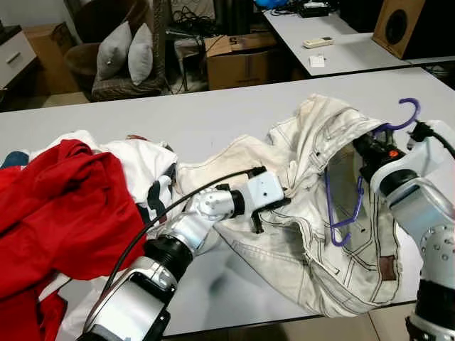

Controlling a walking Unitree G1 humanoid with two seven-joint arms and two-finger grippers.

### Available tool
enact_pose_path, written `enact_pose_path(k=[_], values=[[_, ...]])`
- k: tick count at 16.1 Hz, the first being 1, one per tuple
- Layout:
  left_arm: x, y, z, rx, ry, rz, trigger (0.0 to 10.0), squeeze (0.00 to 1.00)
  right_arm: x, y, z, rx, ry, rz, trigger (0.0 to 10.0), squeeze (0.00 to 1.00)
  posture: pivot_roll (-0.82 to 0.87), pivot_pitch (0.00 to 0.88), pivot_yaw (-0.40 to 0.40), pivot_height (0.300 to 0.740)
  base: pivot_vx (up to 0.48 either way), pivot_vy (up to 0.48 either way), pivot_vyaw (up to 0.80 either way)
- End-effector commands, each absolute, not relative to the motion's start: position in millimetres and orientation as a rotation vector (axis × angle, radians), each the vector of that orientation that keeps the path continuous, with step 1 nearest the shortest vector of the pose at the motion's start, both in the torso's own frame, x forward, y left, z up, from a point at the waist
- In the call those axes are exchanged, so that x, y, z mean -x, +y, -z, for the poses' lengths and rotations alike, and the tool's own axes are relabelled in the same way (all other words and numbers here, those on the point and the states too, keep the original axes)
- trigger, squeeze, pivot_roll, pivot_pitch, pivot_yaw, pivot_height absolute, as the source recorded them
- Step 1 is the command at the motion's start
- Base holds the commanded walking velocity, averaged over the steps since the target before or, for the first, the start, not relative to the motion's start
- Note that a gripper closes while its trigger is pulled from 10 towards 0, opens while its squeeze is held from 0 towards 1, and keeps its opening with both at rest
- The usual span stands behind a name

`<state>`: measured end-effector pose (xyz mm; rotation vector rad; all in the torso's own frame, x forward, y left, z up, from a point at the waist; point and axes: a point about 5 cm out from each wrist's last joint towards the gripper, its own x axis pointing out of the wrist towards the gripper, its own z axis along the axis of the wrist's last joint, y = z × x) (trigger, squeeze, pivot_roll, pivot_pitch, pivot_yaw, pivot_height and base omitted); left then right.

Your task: Hang hanger

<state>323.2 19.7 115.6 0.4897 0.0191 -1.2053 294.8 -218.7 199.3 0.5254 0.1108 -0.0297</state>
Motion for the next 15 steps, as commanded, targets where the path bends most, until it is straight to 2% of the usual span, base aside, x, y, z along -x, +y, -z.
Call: enact_pose_path(k=[1, 6, 7, 10, 11, 12, 13, 15], values=[[-318.3, 26.8, -109.8, -0.449, 0.072, 1.274, 10.0, 1.0, -297.6, -227.1, -214.9, -0.552, 0.017, 0.057, 10.0, 0.0, -0.09, 0.0, 0.096, 0.74, 0.0, 0.0, 0.0], [-323.1, 39.3, -131.1, -0.379, 0.002, 1.269, 10.0, 1.0, -304.0, -226.2, -214.4, -0.56, 0.03, 0.046, 10.0, 0.0, -0.08, 0.0, 0.082, 0.74, 0.0, 0.0, 0.0], [-323.0, 50.3, -146.2, -0.348, -0.033, 1.28, 10.0, 1.0, -303.9, -228.8, -210.2, -0.561, 0.042, 0.048, 10.0, 0.0, -0.08, 0.0, 0.083, 0.74, 0.0, 0.0, 0.0], [-322.8, 58.0, -169.9, -0.298, -0.103, 1.279, 10.0, 1.0, -303.5, -233.0, -207.7, -0.573, 0.043, 0.061, 10.0, 0.0, -0.07, 0.0, 0.087, 0.74, 0.0, 0.0, 0.0], [-315.9, 55.9, -184.2, -0.226, -0.148, 1.351, 10.0, 0.53, -304.0, -234.1, -207.6, -0.576, 0.041, 0.064, 10.0, 0.0, -0.06, 0.0, 0.088, 0.74, 0.0, 0.0, 0.0], [-309.8, 53.5, -189.7, -0.18, -0.144, 1.416, 10.0, 0.0, -304.5, -234.3, -207.6, -0.579, 0.04, 0.063, 10.0, 0.0, -0.06, 0.0, 0.089, 0.74, 0.0, 0.0, 0.0], [-296.0, 49.2, -190.5, -0.181, -0.109, 1.55, 10.0, 0.0, -305.5, -234.2, -207.8, -0.581, 0.038, 0.061, 10.0, 0.0, -0.05, 0.002, 0.092, 0.74, 0.0, 0.0, 0.0], [-279.6, 37.6, -164.8, -0.362, -0.022, 1.665, 10.0, 0.0, -307.3, -232.8, -207.9, -0.584, 0.037, 0.053, 10.0, 0.0, -0.05, 0.003, 0.1, 0.74, 0.0, 0.0, 0.0]])
